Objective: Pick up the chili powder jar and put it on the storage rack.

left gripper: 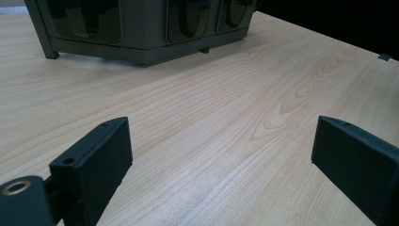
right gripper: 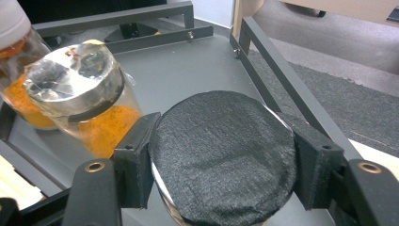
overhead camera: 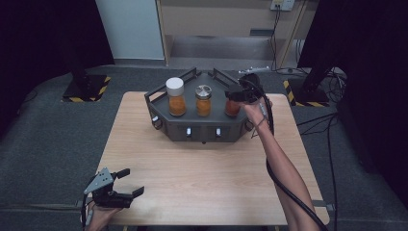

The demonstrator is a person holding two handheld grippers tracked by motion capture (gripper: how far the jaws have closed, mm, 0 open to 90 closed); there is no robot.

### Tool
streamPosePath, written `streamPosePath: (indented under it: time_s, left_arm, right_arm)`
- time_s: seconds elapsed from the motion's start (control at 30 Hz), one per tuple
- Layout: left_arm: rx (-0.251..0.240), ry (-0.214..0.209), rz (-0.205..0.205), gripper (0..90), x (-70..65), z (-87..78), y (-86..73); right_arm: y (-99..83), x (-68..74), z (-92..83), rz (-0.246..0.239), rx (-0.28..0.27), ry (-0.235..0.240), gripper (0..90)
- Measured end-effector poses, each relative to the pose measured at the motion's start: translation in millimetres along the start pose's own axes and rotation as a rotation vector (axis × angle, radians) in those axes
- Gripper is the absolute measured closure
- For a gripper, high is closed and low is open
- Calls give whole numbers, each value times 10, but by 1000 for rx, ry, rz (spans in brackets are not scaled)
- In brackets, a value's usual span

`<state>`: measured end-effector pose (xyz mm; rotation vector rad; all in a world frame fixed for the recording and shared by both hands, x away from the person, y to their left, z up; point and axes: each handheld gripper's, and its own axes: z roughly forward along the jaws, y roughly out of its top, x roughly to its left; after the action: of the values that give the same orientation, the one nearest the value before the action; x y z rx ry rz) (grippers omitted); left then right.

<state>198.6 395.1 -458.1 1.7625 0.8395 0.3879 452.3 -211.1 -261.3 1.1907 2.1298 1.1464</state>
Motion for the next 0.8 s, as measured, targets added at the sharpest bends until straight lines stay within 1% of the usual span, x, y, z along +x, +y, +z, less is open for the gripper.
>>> streamPosePath:
  time_s: [0.1, 0.27, 0.43, 0.67, 0.8]
  left_arm:
    - [0, -1, 0, 49, 0, 0, 0]
    - [-1, -1, -1, 49, 1, -1, -1]
    - [-1, -2, 1, 49, -1, -2, 0]
    - [-1, -1, 1, 49, 1, -2, -2]
    - [0, -2, 1, 49, -1, -1, 0]
  right_arm:
    - [-18, -8, 27, 6, -2, 0, 348]
    - [-11, 5, 51, 2, -7, -1, 348]
    - [4, 29, 75, -13, 1, -4, 347]
    - [-32, -8, 129, 6, 5, -3, 348]
    - [-48, -11, 135, 6, 2, -1, 347]
